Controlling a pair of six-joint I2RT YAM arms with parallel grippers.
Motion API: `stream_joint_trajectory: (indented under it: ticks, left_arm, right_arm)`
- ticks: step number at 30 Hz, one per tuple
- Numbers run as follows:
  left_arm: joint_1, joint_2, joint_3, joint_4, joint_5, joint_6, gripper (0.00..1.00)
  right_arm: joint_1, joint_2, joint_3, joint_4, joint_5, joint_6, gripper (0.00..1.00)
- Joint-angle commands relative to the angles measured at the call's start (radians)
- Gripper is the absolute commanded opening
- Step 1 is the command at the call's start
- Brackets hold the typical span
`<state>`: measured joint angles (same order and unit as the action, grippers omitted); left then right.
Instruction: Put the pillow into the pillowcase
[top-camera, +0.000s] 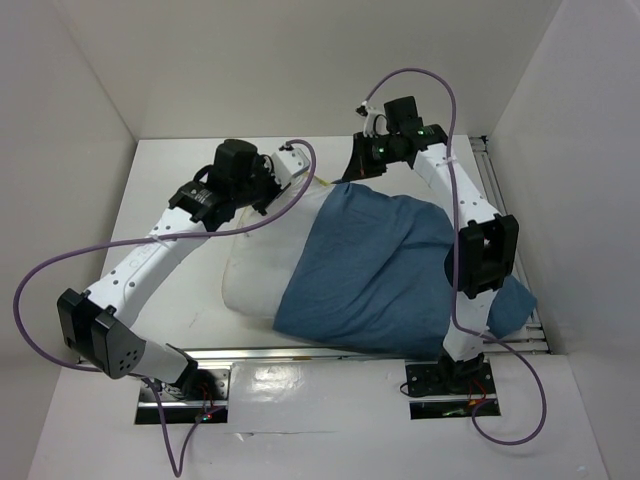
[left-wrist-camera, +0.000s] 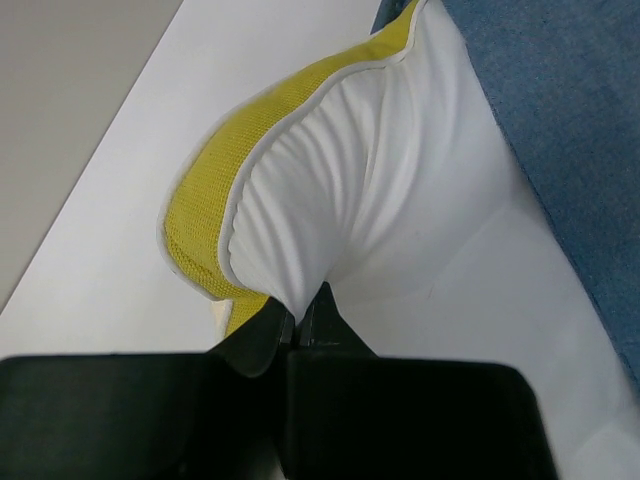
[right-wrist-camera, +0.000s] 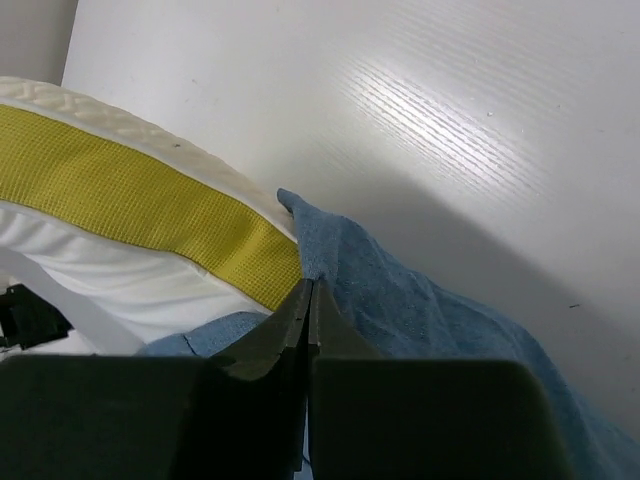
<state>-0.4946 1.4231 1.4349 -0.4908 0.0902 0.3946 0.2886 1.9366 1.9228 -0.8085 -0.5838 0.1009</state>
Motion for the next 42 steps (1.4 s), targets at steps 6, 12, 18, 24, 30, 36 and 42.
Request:
stream_joint_trajectory:
  ticks: [6,12,18,24,30,36,42]
  left_arm:
    - [-0.002,-0.043,0.016,0.103,-0.007,0.039,0.0]
    - [-0.03,-0.015,0.016,0.149,-0.027,-0.002,0.0]
    - [-0.03,0.023,0.061,0.182,-0.018,-0.082,0.0]
    - [-0.03,0.042,0.104,0.201,0.078,-0.161,0.0]
    - [-0.03,0.031,0.069,0.25,0.215,-0.319,0.0]
    - [0.112,0.046,0.053,0.296,0.466,-0.574,0.0]
    - [0.229,0.132,0.042,0.435,0.759,-0.907,0.0]
  right_arm:
    - [0.004,-0.016,0.109,-0.006,-0.177,0.003,0.0]
    - [0.113,0.053,0.283,0.027,-0.329,-0.016,0.0]
    - [0.204,0.102,0.346,0.038,-0.349,-0.017,0.0]
    - [0.258,0.102,0.344,0.127,-0.349,0.014,0.0]
    - [0.267,0.075,0.369,0.236,-0.263,0.052,0.0]
    - [0.267,0.015,0.358,0.334,-0.16,0.062,0.0]
    - [0.288,-0.019,0.34,0.387,-0.14,0.051,0.0]
